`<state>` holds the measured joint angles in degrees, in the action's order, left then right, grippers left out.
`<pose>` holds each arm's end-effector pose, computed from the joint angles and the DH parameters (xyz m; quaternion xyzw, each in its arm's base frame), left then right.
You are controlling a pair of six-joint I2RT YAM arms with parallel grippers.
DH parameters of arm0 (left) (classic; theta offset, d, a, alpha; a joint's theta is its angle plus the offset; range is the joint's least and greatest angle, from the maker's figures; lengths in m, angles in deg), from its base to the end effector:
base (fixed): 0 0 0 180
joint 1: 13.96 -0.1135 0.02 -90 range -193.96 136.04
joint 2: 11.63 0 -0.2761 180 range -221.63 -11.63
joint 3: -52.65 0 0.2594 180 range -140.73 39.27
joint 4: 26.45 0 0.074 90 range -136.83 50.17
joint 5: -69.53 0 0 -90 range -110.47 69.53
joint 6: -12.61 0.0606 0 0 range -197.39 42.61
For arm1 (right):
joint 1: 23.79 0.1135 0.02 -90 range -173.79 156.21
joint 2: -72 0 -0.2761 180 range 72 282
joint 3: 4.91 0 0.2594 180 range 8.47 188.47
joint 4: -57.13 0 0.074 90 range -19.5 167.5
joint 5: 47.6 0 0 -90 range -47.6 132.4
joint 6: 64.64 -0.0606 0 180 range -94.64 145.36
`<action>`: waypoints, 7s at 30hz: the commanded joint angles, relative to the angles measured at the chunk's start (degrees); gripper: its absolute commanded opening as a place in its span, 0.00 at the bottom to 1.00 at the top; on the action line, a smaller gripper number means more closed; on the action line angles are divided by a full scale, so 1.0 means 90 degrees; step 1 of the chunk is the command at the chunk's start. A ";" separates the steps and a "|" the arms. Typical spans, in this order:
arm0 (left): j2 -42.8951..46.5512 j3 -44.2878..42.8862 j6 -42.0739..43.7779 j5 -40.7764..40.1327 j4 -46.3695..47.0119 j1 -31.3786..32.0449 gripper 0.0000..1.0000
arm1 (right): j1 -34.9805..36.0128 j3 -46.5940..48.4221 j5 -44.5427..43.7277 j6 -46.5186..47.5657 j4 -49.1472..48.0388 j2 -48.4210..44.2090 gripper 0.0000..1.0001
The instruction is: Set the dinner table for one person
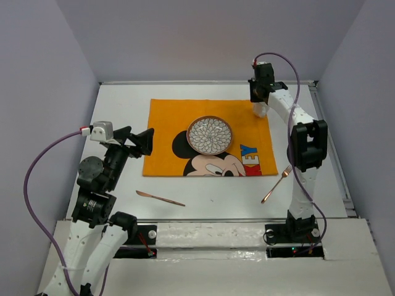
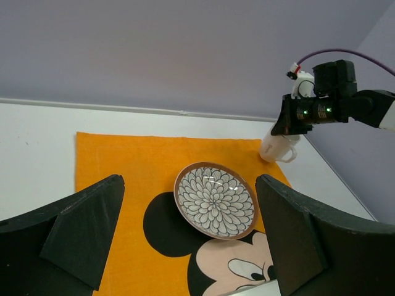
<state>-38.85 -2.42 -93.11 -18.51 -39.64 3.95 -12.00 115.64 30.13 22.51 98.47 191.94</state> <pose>0.1269 -0.0432 0.3950 0.0252 0.6107 -0.2390 0.7546 0.5098 0.0933 0.2686 -0.0260 0.9045 -0.0435 0.4234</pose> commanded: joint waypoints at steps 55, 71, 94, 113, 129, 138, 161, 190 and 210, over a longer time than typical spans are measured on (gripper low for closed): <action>0.0886 -0.0133 0.0146 -0.0354 0.0204 0.0939 0.99 | 0.0467 -0.7708 -0.0267 -0.4926 0.1783 -0.8149 0.29; 0.1120 -0.0143 0.0214 -0.0579 0.0175 0.1067 0.99 | 0.0467 -0.7856 -0.0794 -0.5718 0.2136 -0.7097 0.58; 0.1677 -0.0133 0.0361 -0.0960 0.0165 0.1633 0.99 | 0.0467 -0.8032 -0.0912 -0.6294 0.1258 -0.5105 0.31; 0.1570 -0.0075 0.0380 -0.1018 0.0184 0.1652 0.99 | 0.0467 -0.6968 -0.2024 -0.6002 0.2486 -0.5434 0.00; 0.1277 -0.0055 0.0351 -0.0989 0.0194 0.1262 0.99 | 0.2790 -0.4284 -0.1342 -0.4322 0.0449 -0.4521 0.00; 0.0984 -0.0016 0.0370 -0.1155 0.0175 0.1154 0.99 | 0.3865 -0.0856 -0.0727 -0.3951 -0.0558 -0.0791 0.00; 0.0749 0.0004 0.0361 -0.1067 0.0194 0.1135 0.99 | 0.4285 0.1236 0.0025 -0.4410 -0.0431 0.1839 0.00; 0.0818 0.0013 0.0409 -0.1213 0.0175 0.1076 0.99 | 0.4802 0.0176 0.0513 -0.3300 -0.1514 0.0612 0.50; 0.0750 0.0062 0.0370 -0.1262 0.0243 0.0696 0.99 | 0.6551 -0.2856 0.1403 -0.0738 -0.1897 -0.0358 0.64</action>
<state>-31.70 -2.42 -90.34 -29.55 -40.89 11.45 46.55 89.06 43.68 11.64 81.40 188.31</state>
